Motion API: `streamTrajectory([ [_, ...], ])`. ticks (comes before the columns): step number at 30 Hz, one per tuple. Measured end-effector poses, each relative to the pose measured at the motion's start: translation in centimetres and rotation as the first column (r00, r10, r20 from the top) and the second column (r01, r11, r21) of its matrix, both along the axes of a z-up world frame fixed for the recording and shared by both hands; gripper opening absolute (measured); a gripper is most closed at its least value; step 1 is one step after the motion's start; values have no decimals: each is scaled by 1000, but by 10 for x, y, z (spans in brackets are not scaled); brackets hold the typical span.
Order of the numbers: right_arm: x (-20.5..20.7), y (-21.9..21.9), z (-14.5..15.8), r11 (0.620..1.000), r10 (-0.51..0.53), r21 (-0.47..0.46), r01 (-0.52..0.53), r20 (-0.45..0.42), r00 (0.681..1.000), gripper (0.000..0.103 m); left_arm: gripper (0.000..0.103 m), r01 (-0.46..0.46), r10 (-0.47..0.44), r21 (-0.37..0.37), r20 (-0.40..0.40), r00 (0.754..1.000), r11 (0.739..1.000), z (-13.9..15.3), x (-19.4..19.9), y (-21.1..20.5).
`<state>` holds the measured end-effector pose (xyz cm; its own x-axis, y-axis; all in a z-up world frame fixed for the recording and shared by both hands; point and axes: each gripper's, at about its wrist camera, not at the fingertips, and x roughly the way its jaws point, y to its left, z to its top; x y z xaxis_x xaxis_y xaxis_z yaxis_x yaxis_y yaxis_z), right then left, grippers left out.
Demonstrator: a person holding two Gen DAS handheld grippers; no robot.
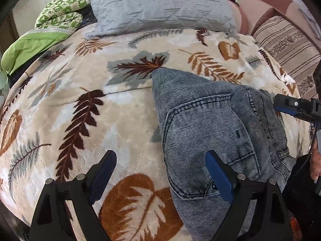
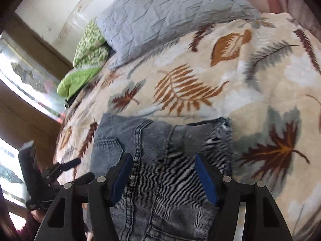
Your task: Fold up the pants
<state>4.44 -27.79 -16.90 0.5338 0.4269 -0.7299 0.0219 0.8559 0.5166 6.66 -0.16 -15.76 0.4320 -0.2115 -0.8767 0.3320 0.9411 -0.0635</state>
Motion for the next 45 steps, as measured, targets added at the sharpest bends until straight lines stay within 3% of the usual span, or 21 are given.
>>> streamTrajectory([
  [5, -20, -39, -4, 995, -87, 40, 89, -42, 995, 69, 90, 29, -30, -33, -3, 1000, 999, 0, -5, 1],
  [10, -38, -66, -21, 984, -130, 112, 138, -73, 989, 69, 90, 50, -55, -79, -59, 997, 996, -10, -9, -2],
  [16, -40, -73, -50, 971, -92, 203, 123, -154, 984, 69, 90, 39, -52, -125, -105, 993, 991, -22, -6, -3],
  [31, -42, -86, -59, 945, -40, 316, 90, -161, 986, 71, 90, 72, -96, -176, -128, 987, 982, -26, 7, -21],
  [36, -46, -86, -60, 940, 5, 336, 50, -161, 987, 71, 90, 67, -108, -236, -164, 981, 969, -33, 7, -13],
  [45, -41, -50, -60, 930, 166, 352, -107, -142, 976, 74, 90, 104, -109, -97, -42, 993, 990, -22, -6, -33],
])
